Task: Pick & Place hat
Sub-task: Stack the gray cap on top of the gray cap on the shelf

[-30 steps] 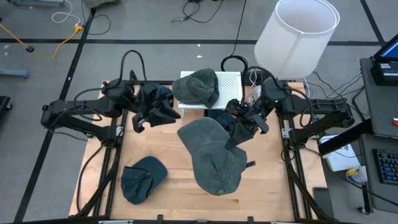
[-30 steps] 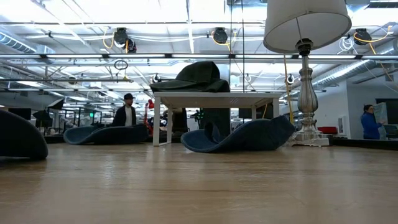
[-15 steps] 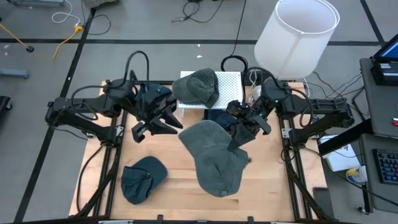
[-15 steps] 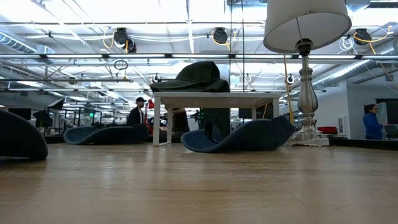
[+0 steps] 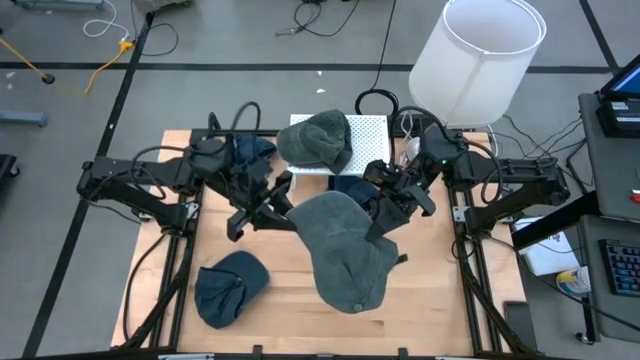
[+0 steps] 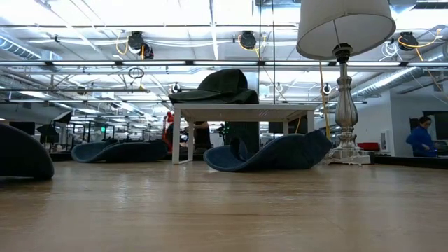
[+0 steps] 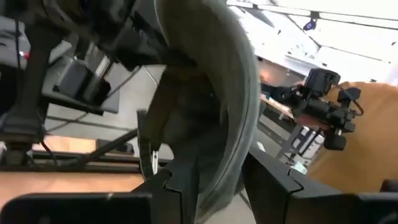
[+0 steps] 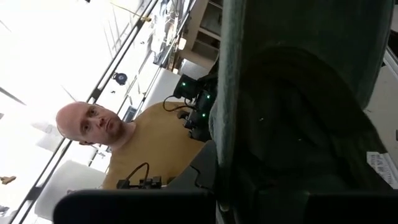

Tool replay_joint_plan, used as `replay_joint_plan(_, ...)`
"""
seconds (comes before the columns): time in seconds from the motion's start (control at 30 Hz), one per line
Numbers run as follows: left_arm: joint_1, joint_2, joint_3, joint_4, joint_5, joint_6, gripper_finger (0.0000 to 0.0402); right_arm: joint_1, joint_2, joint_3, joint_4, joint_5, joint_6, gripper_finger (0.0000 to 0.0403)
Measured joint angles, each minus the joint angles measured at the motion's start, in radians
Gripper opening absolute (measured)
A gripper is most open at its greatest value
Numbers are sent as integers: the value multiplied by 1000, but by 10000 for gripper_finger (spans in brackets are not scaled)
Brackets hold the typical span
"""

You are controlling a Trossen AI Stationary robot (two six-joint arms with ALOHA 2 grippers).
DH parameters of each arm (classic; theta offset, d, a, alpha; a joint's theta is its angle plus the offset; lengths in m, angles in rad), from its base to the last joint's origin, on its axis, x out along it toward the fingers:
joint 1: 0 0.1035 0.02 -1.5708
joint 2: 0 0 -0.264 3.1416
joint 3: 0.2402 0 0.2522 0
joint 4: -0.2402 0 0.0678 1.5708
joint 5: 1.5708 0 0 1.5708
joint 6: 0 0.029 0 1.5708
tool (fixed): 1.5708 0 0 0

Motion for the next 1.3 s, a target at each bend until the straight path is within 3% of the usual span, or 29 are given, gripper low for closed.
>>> replay_joint_plan(0.13, 7, -3, 0, 56, -13, -36, 78, 0, -1, 0, -1, 2, 0, 14)
replay_joint_plan(0.27, 13, -5, 1, 164, 65, -111, 14, -1, 0, 0, -4, 13, -29, 33)
replay_joint_plan(0.47, 19, -5, 1, 183, 67, -231, 8, -31, -9, 0, -37, 9, -168, 75)
replay_joint_plan(0.7, 35, -66, 0, 103, 60, -264, 8, -86, -123, 1, -300, 26, -409, 83)
replay_joint_plan(0.8, 48, -107, 0, 47, -15, -258, 8, -90, -181, 1, -427, 133, -544, 77)
replay_joint_plan(0.9, 64, -151, 0, 18, -138, -247, 8, -87, -241, 1, -512, 318, -669, 71)
replay_joint_plan(1.1, 90, -206, 0, 89, -353, -235, 8, -23, -293, 1, -475, 692, -896, 60)
replay_joint_plan(1.2, 91, -218, 0, 172, -446, -208, 8, -1, -287, 1, -388, 773, -972, 59)
replay_joint_plan(1.3, 91, -216, 0, 260, -496, -195, 8, 15, -262, 1, -284, 789, -1034, 59)
